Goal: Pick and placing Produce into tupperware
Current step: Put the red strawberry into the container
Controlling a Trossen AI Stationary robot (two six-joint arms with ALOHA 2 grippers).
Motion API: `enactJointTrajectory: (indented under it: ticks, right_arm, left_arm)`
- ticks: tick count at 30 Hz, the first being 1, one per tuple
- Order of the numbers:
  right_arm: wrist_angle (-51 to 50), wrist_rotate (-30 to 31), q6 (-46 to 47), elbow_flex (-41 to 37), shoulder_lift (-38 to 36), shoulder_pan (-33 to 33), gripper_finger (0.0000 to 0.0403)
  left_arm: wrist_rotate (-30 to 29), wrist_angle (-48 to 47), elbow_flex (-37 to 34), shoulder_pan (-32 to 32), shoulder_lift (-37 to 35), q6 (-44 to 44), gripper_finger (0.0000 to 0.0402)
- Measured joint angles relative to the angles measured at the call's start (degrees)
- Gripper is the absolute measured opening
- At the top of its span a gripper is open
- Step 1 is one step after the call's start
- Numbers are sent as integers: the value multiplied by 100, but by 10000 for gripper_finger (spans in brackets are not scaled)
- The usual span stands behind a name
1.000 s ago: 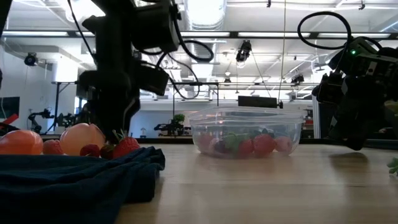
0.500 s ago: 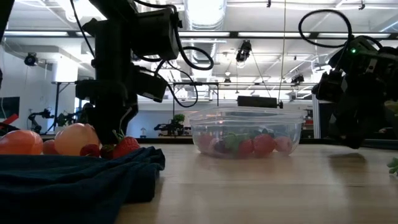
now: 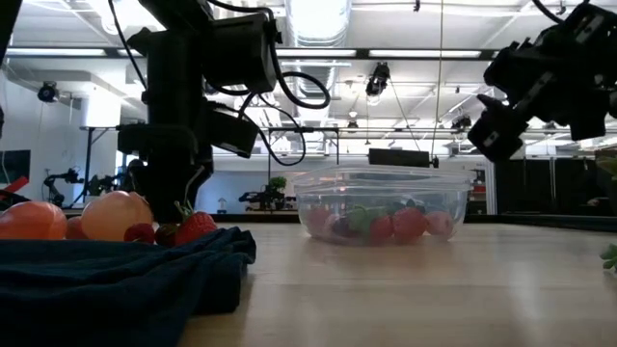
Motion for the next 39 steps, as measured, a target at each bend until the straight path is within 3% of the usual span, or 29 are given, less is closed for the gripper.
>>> enactJointTrajectory:
  ticks: [5, 10, 16, 20, 22, 27, 36, 39]
  right_arm:
    - [-23, -202, 142, 268, -30, -1, 219]
    - [-853, -448, -120, 1364, -58, -1, 219]
    - [-3991, -363, -1248, 2691, -662, 28, 219]
    - [-6878, 818, -2383, 3656, -1436, 157, 219]
    - [-7759, 1464, -2797, 3979, -1805, 311, 219]
    - [-7683, 1710, -2605, 3869, -2767, 511, 219]
    - [-6746, 1724, -1134, 2157, -4947, 651, 219]
    - [-6499, 1741, -703, 1757, -5297, 721, 219]
  left_arm:
    - [-8, 2, 0, 0, 0, -1, 205]
    - [-8, 6, 0, 0, -4, -3, 205]
    - [-8, 17, 39, 0, -4, -3, 205]
    - [-61, 18, 76, 0, -7, -1, 205]
    - [-120, 17, 85, 0, -7, 2, 205]
    - [-147, 18, 85, 4, -7, 8, 205]
    - [-158, 18, 85, 4, -7, -18, 205]
    - [-156, 19, 85, 12, -7, -145, 205]
